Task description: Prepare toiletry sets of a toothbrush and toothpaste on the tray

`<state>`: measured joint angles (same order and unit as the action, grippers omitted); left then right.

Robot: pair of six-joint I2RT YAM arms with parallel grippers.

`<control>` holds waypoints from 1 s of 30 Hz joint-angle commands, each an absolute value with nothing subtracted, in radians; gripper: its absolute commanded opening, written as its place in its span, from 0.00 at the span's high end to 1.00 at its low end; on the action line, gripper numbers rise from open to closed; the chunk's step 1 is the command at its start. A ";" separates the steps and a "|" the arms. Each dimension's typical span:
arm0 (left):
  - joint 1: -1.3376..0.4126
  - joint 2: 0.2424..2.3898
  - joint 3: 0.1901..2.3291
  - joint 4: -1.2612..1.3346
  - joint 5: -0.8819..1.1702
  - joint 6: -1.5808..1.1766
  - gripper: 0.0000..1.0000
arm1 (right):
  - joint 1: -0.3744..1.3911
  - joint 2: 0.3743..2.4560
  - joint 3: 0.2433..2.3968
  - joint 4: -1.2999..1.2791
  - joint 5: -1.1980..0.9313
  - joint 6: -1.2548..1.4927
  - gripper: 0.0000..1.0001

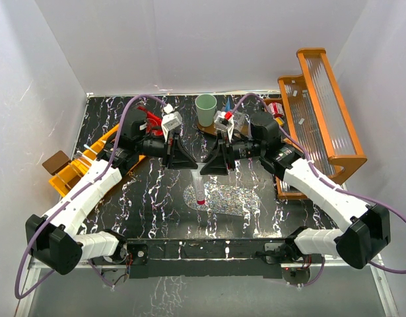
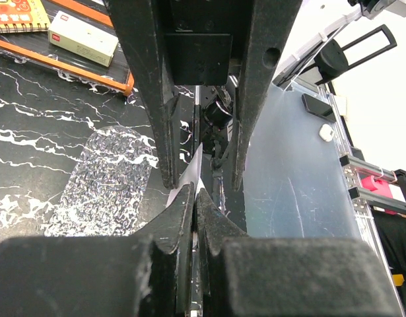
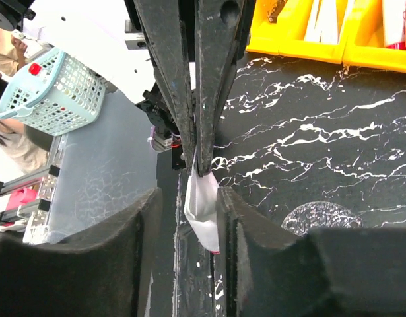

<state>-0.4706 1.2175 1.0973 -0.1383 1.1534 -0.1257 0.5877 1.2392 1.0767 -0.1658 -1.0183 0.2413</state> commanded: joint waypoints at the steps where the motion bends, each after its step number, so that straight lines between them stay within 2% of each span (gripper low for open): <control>1: -0.481 1.205 1.098 -0.143 1.204 -0.100 1.00 | 0.586 1.249 1.080 -0.061 -1.073 0.256 0.69; 5: -0.485 1.214 1.106 -0.154 1.202 -0.093 1.00 | 0.587 1.271 1.080 -0.060 -1.097 0.254 0.79; 9: -0.486 1.222 1.117 -0.178 1.196 -0.075 1.00 | 0.587 1.283 1.083 -0.057 -1.120 0.250 0.97; 13: -0.486 1.231 1.157 -0.240 1.128 -0.042 1.00 | 0.587 1.265 1.076 -0.092 -1.068 0.224 1.00; 14: -0.486 1.235 1.178 -0.273 1.093 -0.020 0.95 | 0.587 1.252 1.069 -0.108 -1.024 0.216 1.00; 16: -0.485 1.238 1.208 -0.306 0.963 -0.004 0.64 | 0.587 1.221 1.058 -0.166 -0.905 0.206 1.00; 17: -0.486 1.235 1.220 -0.314 0.895 0.004 0.53 | 0.587 1.205 1.052 -0.184 -0.814 0.208 1.00; 19: -0.486 1.223 1.242 -0.307 0.733 0.004 0.39 | 0.587 1.167 1.051 -0.271 -0.563 0.229 1.00; 21: -0.484 1.209 1.264 -0.284 0.571 0.002 0.31 | 0.587 1.128 1.044 -0.332 -0.272 0.273 1.00; 25: -0.486 1.166 1.268 -0.186 0.304 -0.002 0.23 | 0.587 1.050 1.004 -0.328 0.230 0.381 1.00; 27: -0.486 1.130 1.231 -0.109 0.215 -0.003 0.20 | 0.586 1.013 0.984 -0.243 0.376 0.399 1.00; 30: -0.485 1.065 1.133 0.011 0.105 0.007 0.17 | 0.585 1.010 0.951 -0.048 0.484 0.354 1.00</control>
